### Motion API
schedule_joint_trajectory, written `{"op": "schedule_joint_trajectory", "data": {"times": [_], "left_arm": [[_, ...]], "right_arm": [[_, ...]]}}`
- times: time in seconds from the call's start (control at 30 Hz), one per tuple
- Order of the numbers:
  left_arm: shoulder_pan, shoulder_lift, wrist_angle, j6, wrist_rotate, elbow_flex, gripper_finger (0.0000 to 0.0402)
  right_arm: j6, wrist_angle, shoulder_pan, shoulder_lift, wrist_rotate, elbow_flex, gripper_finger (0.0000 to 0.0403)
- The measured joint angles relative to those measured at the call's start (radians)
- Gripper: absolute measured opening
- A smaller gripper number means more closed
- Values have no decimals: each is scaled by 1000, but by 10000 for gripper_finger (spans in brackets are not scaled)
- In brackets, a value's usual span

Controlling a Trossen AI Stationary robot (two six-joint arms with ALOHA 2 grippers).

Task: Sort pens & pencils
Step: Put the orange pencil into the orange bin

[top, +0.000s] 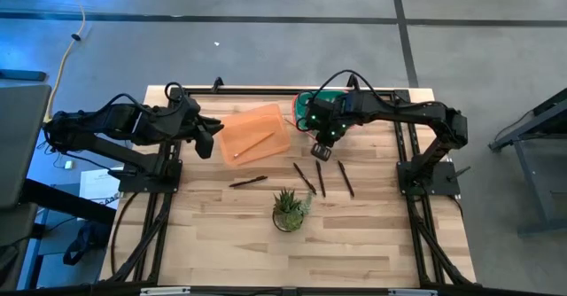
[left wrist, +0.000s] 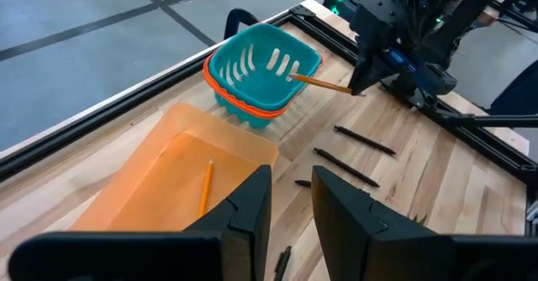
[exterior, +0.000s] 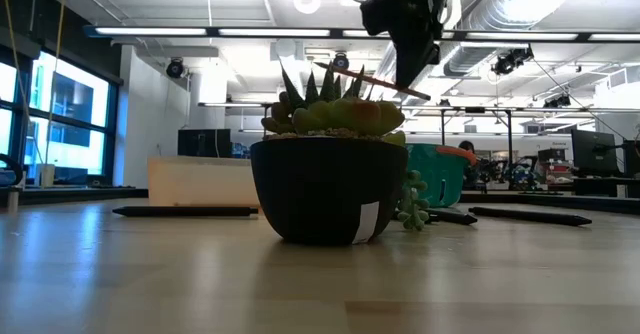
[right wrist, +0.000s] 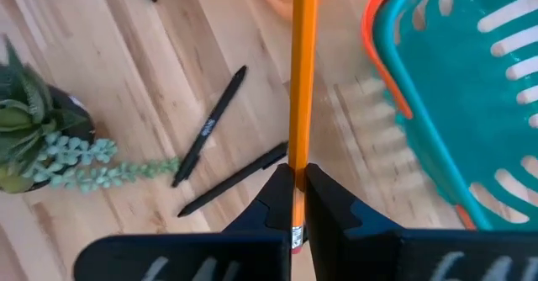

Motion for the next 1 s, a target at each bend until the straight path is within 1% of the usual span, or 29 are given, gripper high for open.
{"op": "schedule_joint_trajectory", "data": {"times": [0.8,1.0], "left_arm": [[-1,-1,0,-33,12,0,76],[-1,-1,-1,-34,12,0,76]], "right_arm": [[-79,136,-26,11,1,3,0],[-111,122,-30,67,1,76,0]]}}
